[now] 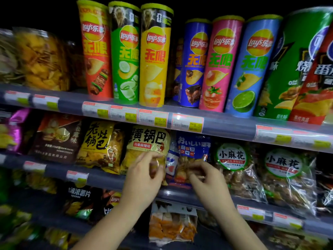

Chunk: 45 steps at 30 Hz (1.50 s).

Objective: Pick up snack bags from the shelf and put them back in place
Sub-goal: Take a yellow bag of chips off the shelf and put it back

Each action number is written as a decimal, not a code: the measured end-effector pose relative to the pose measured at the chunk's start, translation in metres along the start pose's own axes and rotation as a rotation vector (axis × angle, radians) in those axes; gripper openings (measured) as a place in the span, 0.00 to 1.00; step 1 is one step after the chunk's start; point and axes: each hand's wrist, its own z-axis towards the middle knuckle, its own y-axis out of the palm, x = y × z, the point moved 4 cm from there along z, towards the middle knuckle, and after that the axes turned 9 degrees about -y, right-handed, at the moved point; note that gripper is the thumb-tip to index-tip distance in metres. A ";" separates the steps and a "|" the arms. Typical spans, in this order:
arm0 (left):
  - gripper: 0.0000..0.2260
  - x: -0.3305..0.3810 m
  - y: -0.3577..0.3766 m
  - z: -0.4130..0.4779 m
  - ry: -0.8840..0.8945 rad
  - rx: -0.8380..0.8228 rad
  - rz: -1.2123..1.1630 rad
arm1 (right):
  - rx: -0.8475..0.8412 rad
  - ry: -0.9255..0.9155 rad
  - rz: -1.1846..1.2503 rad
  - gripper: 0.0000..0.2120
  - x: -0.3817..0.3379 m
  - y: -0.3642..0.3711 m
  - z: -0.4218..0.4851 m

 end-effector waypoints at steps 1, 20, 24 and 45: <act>0.12 -0.010 -0.013 0.003 -0.025 0.060 0.007 | -0.037 -0.007 0.021 0.11 -0.011 0.012 0.003; 0.26 -0.084 -0.059 0.038 -0.135 -0.127 -0.205 | 0.143 0.278 0.258 0.25 -0.052 0.067 0.043; 0.41 -0.087 -0.057 0.034 -0.361 -0.495 -0.381 | 0.075 0.284 0.514 0.28 -0.049 0.058 0.011; 0.44 -0.086 -0.087 0.012 -0.268 -0.681 -0.601 | -0.253 0.274 0.661 0.33 -0.061 0.064 -0.035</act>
